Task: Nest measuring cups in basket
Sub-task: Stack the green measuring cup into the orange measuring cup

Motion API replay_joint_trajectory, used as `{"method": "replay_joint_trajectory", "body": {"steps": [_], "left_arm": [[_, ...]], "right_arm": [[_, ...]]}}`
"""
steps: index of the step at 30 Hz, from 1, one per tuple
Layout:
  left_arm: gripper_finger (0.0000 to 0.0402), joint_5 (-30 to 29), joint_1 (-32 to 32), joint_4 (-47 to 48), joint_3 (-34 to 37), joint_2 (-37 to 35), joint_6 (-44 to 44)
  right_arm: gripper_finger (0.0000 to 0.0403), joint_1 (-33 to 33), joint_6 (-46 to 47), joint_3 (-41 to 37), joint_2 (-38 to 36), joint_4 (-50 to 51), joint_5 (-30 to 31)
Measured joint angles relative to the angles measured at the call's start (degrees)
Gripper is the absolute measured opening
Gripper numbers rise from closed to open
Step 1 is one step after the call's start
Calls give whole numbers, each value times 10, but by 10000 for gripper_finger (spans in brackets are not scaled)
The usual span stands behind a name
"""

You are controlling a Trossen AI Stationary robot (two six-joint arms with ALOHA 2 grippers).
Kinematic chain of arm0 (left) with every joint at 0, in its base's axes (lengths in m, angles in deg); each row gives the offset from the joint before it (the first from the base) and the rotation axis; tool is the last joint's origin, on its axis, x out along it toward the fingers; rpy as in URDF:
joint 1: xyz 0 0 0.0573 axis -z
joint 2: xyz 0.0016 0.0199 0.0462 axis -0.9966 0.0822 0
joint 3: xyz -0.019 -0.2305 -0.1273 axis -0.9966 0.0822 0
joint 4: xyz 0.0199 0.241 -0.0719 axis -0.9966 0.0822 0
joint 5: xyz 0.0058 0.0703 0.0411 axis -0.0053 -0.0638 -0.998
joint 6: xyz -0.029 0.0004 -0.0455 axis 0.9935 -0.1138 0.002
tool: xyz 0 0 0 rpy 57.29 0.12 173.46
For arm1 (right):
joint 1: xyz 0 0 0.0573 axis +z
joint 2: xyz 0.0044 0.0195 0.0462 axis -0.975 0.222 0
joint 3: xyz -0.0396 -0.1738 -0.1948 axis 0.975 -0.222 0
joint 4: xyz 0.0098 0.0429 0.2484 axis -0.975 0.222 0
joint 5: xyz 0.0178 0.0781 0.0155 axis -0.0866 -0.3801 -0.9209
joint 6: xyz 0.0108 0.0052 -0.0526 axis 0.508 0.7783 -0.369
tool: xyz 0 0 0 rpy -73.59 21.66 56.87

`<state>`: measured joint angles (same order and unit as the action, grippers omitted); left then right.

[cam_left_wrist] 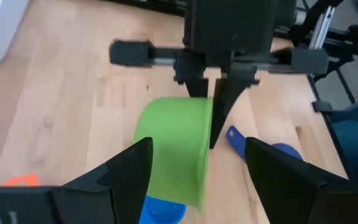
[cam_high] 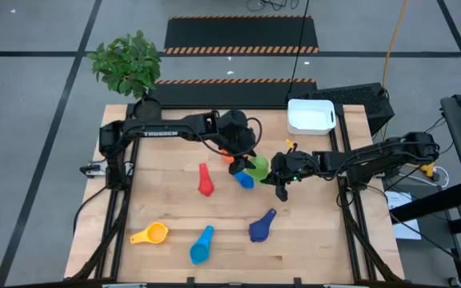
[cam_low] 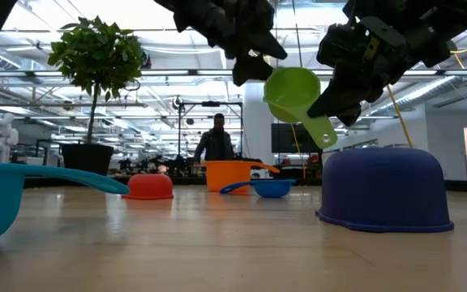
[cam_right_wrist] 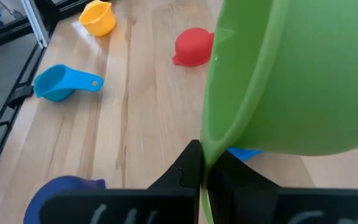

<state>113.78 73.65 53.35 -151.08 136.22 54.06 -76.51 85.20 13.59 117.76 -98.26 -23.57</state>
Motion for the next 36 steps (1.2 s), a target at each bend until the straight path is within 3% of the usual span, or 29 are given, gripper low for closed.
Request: {"method": "replay_joint_trajectory", "body": {"steps": [36], "left_arm": [[112,-1,3,22,-1,3,-7]], "right_arm": [[0,0,-2,0,0,8,0]]}}
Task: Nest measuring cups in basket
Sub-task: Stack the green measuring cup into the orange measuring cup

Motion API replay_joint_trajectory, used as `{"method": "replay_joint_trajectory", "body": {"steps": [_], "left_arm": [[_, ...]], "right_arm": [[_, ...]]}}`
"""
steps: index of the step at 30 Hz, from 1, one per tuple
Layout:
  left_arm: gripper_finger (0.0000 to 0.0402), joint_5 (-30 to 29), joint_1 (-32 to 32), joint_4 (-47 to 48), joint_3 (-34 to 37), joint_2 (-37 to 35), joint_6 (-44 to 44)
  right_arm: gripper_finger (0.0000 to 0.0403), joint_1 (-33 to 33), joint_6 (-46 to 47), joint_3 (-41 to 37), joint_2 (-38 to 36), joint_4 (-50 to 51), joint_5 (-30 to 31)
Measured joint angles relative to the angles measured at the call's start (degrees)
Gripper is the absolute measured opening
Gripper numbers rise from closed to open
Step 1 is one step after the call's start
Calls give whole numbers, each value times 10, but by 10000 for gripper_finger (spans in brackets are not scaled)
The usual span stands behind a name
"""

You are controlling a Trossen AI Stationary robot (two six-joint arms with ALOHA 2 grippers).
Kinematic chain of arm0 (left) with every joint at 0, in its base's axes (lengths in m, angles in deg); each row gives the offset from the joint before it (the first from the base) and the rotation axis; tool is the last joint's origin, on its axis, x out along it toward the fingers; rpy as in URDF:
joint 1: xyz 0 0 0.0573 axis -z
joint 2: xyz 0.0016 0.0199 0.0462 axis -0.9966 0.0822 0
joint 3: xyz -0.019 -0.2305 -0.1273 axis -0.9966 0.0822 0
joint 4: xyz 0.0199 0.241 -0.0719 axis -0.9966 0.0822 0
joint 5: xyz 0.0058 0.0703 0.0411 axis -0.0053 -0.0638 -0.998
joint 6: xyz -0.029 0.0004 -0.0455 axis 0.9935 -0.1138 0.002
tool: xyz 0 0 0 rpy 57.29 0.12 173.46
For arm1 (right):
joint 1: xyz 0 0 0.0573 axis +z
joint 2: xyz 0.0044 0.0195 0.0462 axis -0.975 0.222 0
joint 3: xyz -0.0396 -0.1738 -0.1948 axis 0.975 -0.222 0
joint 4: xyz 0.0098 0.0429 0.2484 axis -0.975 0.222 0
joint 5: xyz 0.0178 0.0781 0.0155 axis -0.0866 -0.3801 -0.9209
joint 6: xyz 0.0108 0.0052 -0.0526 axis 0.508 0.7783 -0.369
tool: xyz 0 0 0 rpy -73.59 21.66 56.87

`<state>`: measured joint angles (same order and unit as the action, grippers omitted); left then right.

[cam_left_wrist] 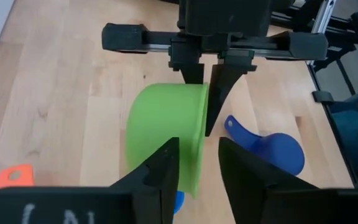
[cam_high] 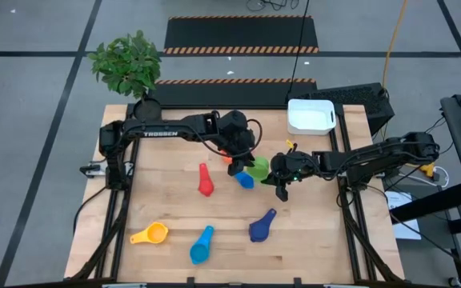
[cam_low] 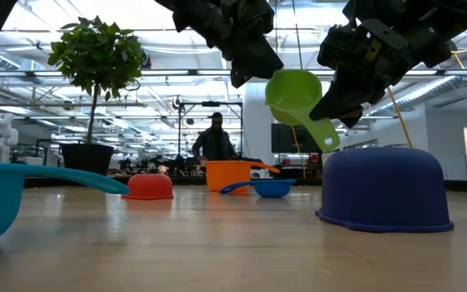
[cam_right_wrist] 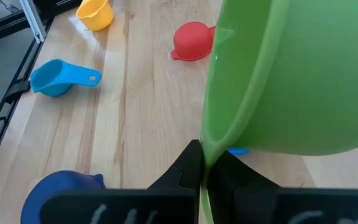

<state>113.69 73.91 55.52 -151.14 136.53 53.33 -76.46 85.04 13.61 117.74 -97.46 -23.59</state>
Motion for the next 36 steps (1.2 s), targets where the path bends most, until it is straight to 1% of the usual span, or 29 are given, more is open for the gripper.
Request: {"method": "replay_joint_trajectory", "body": {"steps": [6,13,15,20,24,26,29,34,36], "left_arm": [[73,0,0,0,0,0,0],[12,4,0,0,0,0,-13],[9,4,0,0,0,0,-14],[15,3,0,0,0,0,-15],[6,1,0,0,0,0,-15],[7,0,1,0,0,0,-13],[6,-3,5,1,0,0,-6],[5,-4,13,3,0,0,-6],[4,-5,14,7,0,0,-8]], "right_arm": [[0,0,-4,0,0,0,0],[0,0,-6,0,0,2,1],[0,0,-6,0,0,2,1],[0,0,-6,0,0,1,2],[3,0,-8,0,0,1,5],[15,0,-6,0,0,2,18],[45,0,-4,0,0,0,23],[114,0,-10,0,0,2,22],[142,0,-15,0,-1,3,35]]}}
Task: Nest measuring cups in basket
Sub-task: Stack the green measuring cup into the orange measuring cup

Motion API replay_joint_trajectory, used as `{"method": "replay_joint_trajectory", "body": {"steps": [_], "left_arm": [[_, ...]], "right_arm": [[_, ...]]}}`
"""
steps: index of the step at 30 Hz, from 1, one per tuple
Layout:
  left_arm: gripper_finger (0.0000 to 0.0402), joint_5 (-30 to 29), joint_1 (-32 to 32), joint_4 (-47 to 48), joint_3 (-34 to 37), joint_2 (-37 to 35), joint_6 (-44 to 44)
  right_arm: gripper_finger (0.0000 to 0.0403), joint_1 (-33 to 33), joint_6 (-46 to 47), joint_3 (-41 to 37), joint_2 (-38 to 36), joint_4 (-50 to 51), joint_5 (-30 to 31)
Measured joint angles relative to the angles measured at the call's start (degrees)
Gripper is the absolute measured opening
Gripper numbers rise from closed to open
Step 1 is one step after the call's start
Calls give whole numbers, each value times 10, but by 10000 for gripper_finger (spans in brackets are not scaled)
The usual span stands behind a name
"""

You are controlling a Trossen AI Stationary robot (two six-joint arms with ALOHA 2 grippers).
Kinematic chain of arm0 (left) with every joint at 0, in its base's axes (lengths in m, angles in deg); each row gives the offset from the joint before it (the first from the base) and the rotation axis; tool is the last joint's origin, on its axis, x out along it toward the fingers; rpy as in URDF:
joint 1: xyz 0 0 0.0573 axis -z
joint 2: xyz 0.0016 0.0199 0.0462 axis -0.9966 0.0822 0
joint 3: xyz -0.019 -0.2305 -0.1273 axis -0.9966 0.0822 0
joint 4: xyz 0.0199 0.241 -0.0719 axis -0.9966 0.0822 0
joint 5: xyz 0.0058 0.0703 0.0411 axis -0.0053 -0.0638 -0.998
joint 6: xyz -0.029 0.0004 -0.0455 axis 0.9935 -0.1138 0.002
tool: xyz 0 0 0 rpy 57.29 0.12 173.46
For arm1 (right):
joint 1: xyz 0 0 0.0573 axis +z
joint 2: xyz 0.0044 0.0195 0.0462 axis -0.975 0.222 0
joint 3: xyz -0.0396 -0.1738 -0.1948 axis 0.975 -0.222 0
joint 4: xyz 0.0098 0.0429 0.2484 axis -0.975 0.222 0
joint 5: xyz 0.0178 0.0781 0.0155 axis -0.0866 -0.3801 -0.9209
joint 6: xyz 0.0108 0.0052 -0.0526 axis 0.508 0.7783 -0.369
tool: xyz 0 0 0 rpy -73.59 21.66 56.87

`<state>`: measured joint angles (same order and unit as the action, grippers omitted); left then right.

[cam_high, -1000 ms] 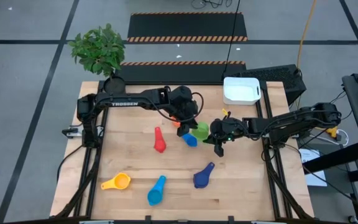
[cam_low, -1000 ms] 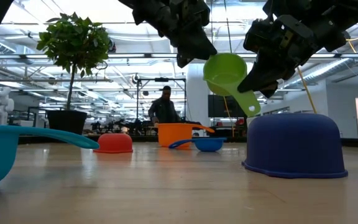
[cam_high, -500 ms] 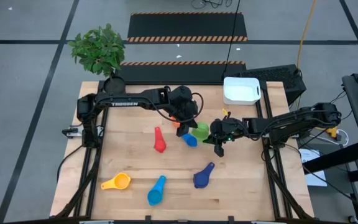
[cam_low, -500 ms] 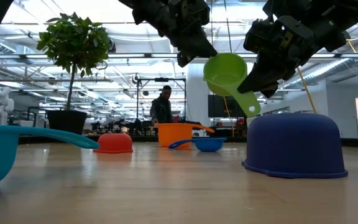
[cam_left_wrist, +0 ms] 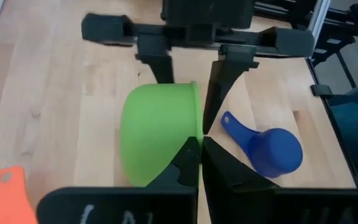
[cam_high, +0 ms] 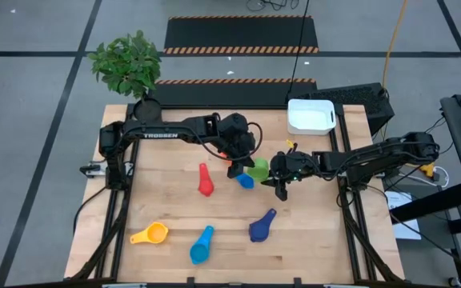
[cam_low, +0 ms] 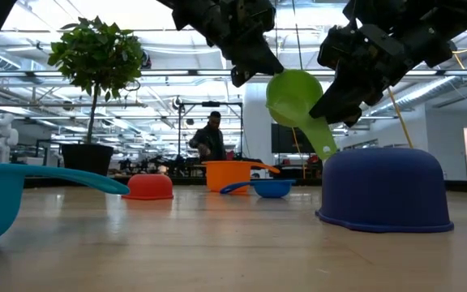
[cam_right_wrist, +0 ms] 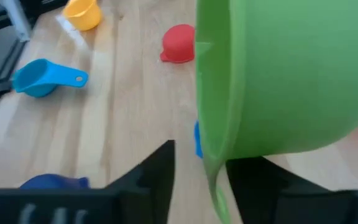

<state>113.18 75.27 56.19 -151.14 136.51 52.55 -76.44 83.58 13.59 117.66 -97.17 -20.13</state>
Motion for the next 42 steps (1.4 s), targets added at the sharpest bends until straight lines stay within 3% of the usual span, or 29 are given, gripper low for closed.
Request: {"method": "replay_joint_trajectory", "body": {"steps": [6,12,19,29,32,42], "left_arm": [[4,-19,1,27,0,0,-2],[3,-32,13,26,0,-4,-2],[3,-53,27,51,-1,-31,2],[4,-149,69,77,6,-89,31],[3,-174,80,18,52,-115,46],[3,-192,85,-319,337,-237,139]], "right_arm": [[206,0,-9,0,-24,37,56],[241,0,-19,0,-62,84,61],[247,0,-39,0,-113,127,61],[247,1,-40,0,-170,171,76],[247,1,-36,0,-176,173,74],[247,1,-11,0,-190,150,73]]}}
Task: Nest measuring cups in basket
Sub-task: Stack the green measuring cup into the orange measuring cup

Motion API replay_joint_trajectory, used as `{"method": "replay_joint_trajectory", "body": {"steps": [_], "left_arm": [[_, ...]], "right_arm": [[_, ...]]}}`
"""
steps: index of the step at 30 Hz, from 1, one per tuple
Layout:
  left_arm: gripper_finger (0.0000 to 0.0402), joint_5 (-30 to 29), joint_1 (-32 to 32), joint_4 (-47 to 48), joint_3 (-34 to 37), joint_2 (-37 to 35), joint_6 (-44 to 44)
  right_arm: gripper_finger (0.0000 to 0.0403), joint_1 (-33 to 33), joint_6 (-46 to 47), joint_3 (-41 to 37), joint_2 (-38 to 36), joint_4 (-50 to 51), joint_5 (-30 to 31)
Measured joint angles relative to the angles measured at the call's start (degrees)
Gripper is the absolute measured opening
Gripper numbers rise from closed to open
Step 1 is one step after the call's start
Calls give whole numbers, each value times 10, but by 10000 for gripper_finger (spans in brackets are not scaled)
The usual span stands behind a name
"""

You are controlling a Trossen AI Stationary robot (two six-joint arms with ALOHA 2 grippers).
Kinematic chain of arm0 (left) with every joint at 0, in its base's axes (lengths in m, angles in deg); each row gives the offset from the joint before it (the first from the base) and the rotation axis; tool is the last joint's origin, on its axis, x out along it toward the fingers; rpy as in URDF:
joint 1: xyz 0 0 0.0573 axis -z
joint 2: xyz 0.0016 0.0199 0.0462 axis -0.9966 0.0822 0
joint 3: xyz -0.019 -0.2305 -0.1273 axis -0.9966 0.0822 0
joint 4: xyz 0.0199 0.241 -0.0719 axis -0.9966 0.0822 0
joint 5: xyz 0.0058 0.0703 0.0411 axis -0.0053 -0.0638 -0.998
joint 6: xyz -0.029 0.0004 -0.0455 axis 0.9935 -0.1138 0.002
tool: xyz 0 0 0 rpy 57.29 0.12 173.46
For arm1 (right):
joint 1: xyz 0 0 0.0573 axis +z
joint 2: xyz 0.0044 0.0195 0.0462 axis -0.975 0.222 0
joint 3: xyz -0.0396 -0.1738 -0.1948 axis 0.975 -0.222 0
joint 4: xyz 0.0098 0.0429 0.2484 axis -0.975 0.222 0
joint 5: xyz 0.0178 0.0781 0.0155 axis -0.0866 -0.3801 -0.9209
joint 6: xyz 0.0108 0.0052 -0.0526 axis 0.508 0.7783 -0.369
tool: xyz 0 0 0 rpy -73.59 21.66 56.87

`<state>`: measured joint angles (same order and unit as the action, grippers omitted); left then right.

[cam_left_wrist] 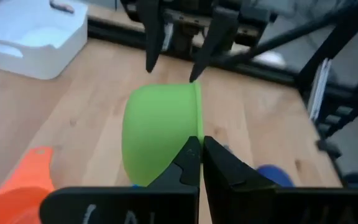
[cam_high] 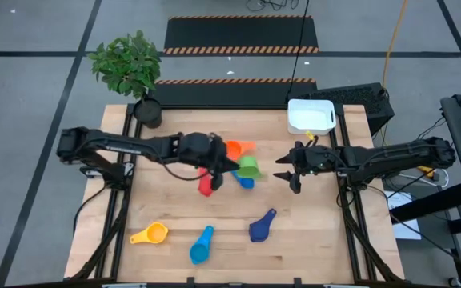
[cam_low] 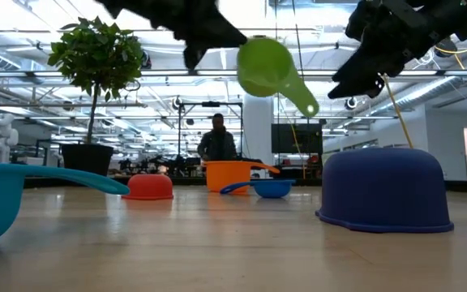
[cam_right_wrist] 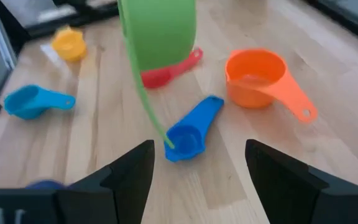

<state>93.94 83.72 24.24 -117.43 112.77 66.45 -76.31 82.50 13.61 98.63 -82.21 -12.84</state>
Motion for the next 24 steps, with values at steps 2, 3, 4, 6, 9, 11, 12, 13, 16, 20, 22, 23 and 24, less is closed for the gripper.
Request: {"method": "replay_joint_trajectory", "body": {"steps": [2,3,4,6,9,11,12,13,16,20,22,23,24], "left_arm": [[4,-7,1,-61,45,-20,14],[5,-10,1,-76,69,-31,18],[5,-13,1,-99,89,-37,22],[5,-14,2,-174,127,-46,28],[6,-14,6,-272,180,-61,34],[6,-11,6,-325,218,-69,40],[6,-8,6,-351,234,-71,43],[6,-9,5,-380,247,-71,42],[7,-2,5,-478,290,-74,36],[7,3,-4,-567,333,-73,34],[7,1,-6,-604,347,-73,34],[7,2,-7,-621,351,-73,34],[7,3,-6,-634,353,-73,34]], "right_arm": [[247,0,2,-1,-2,-8,0],[247,0,2,-1,-2,-23,-1],[247,0,1,0,-2,-36,-2],[247,3,-6,-1,-1,-50,-14],[247,11,-24,-22,2,-141,-39],[247,15,-29,-49,5,-228,-65],[247,15,-30,-62,6,-278,-72],[247,15,-30,-77,4,-322,-78],[247,15,-30,-107,1,-426,-80],[247,15,-30,-126,0,-464,-78],[247,15,-30,-128,1,-462,-78],[247,15,-32,-128,5,-464,-77],[247,15,-35,-128,8,-464,-77]]}}
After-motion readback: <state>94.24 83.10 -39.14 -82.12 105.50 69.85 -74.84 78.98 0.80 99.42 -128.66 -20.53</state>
